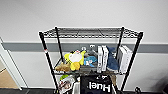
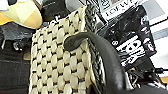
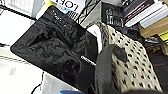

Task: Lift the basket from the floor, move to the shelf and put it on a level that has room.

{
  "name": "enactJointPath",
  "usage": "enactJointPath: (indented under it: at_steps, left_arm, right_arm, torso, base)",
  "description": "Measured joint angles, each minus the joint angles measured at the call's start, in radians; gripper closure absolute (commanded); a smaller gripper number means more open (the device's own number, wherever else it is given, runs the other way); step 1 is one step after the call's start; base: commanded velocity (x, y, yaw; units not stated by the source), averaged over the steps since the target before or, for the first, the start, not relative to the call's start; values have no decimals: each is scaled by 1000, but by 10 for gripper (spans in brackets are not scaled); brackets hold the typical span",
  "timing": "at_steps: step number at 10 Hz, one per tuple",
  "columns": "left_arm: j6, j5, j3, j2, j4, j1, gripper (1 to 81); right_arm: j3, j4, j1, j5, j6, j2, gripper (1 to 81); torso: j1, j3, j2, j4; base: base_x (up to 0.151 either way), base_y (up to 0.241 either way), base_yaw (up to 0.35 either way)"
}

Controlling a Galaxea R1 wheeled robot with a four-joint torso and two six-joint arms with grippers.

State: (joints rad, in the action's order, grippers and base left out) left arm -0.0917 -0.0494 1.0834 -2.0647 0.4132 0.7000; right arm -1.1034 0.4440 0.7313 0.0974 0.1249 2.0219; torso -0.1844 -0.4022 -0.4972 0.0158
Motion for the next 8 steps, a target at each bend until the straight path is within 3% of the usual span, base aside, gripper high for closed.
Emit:
enactJointPath:
  at_steps: [5,8]
  left_arm:
    - [0,0,0,-3,0,0,811]
    - [1,5,0,-6,0,-3,811]
  right_arm:
    - [0,0,0,3,0,2,811]
    - [0,0,-3,8,-1,7,811]
  torso:
    - [1,0,0,0]
    - [0,0,1,0]
  base:
    - [80,0,0]
    - [0,0,0]
